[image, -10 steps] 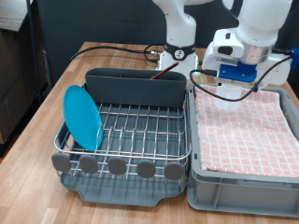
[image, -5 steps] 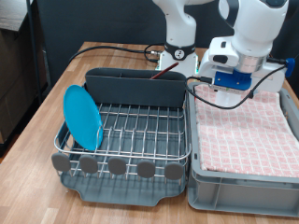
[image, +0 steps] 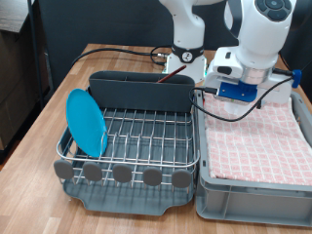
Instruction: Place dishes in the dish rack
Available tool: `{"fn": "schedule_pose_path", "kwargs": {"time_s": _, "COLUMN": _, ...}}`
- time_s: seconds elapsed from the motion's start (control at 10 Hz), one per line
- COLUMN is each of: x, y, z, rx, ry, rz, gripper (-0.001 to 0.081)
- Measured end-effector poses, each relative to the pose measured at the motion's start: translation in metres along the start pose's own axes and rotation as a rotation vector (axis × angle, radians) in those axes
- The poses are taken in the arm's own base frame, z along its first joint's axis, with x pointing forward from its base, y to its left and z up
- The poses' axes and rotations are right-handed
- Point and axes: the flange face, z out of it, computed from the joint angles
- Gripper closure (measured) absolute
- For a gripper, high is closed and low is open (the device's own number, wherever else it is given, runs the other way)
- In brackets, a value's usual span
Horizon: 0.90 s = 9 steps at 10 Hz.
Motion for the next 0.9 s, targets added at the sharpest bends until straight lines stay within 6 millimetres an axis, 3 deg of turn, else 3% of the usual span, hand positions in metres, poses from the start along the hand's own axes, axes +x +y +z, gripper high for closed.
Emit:
{"fn": "schedule_pose_path", "kwargs": {"time_s": 0.5, "x": 0.001, "y": 0.001, "z": 0.016, "rx": 0.044, "ry": 0.012, "rz": 0.008, "gripper": 0.0003}}
{"fn": "schedule_pose_path", "kwargs": {"time_s": 0.6, "x": 0.0, "y": 0.001, "z": 0.019, "rx": 0.053, "ry": 0.015, "rz": 0.008, "gripper": 0.0096}}
{"fn": "schedule_pose_path", "kwargs": {"time_s": 0.7, "x": -0.001, "y": 0.002, "z": 0.022, "rx": 0.056, "ry": 0.017, "rz": 0.007, "gripper": 0.0264}}
{"fn": "schedule_pose_path", "kwargs": {"time_s": 0.8, "x": -0.002, "y": 0.002, "z": 0.023, "rx": 0.058, "ry": 0.017, "rz": 0.007, "gripper": 0.0264}}
{"fn": "schedule_pose_path", "kwargs": {"time_s": 0.9, "x": -0.003, "y": 0.003, "z": 0.025, "rx": 0.056, "ry": 0.017, "rz": 0.007, "gripper": 0.0464}}
